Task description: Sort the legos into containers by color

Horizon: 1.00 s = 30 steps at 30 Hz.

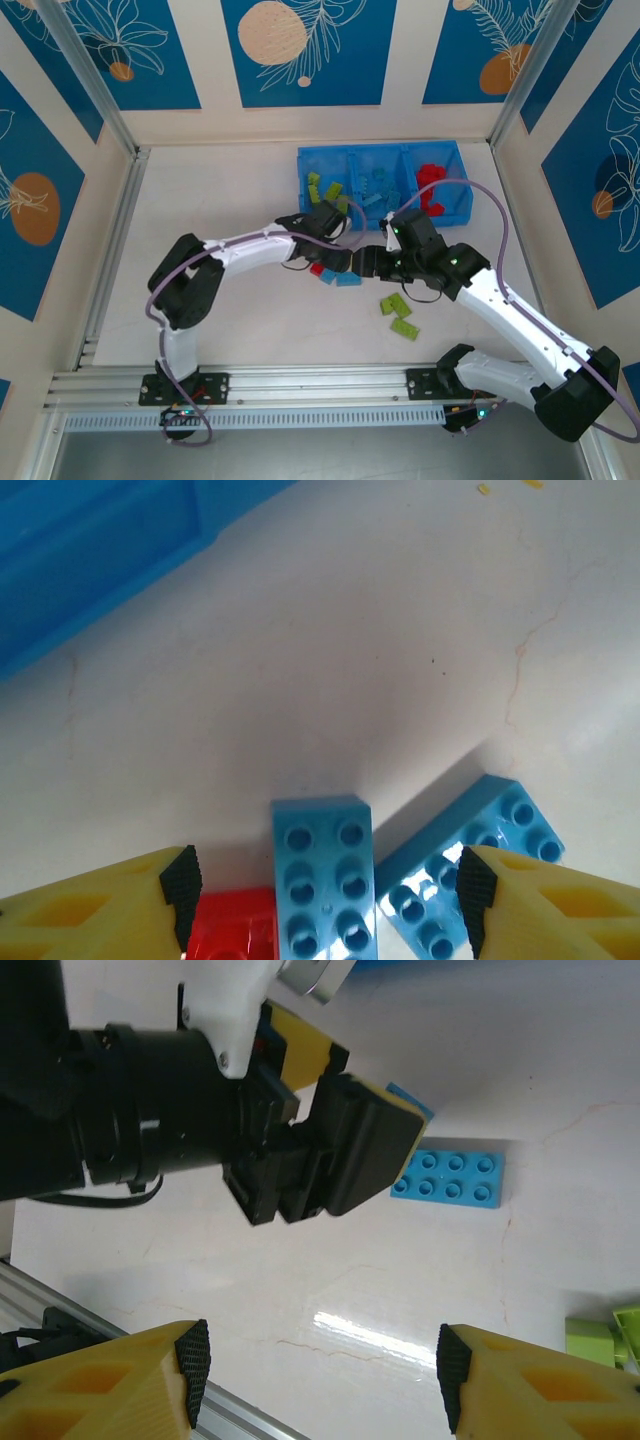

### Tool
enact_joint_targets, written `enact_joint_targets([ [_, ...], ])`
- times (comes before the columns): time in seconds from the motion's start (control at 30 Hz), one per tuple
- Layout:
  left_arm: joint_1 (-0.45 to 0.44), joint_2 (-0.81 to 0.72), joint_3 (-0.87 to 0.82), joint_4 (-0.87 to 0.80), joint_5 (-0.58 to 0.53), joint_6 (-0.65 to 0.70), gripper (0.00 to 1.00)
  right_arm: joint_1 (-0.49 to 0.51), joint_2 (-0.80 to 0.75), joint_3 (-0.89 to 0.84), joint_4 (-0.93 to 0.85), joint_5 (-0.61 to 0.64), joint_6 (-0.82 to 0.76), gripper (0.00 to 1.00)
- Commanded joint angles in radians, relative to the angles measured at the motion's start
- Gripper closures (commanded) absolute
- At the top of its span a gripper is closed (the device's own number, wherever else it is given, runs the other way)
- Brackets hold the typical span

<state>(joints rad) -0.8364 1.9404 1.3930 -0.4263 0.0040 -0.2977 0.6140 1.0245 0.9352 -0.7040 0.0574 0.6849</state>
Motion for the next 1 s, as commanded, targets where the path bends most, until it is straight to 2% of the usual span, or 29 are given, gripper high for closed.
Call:
enact_joint_targets([
  [0.0, -0.009, 0.063, 0.076, -0.098, 0.025, 0.066, 0.30, -0.006, -0.024, -0.017, -0.003, 0.018, 0.019, 0.36],
  [0.1, -0.009, 0.100, 0.099, -0.137, -0.003, 0.061, 0.32, -0.009, -0.031, -0.019, -0.003, 0.016, 0.024, 0.36],
  [0.4, -0.009, 0.165, 0.127, -0.205, 0.028, 0.071, 0.46, -0.013, -0.035, -0.028, 0.006, 0.016, 0.031, 0.36],
  [0.53, -0.010, 0.186, 0.152, -0.230, 0.020, 0.068, 0.59, -0.013, -0.037, -0.027, 0.005, 0.015, 0.038, 0.36],
  [0.8, -0.017, 0.216, 0.214, -0.287, -0.031, 0.075, 0.58, -0.013, -0.062, -0.032, 0.006, 0.020, 0.051, 0.36],
  [0.97, -0.020, 0.184, 0.200, -0.249, 0.006, 0.063, 0.68, -0.013, -0.083, -0.027, -0.003, 0.026, 0.060, 0.37],
])
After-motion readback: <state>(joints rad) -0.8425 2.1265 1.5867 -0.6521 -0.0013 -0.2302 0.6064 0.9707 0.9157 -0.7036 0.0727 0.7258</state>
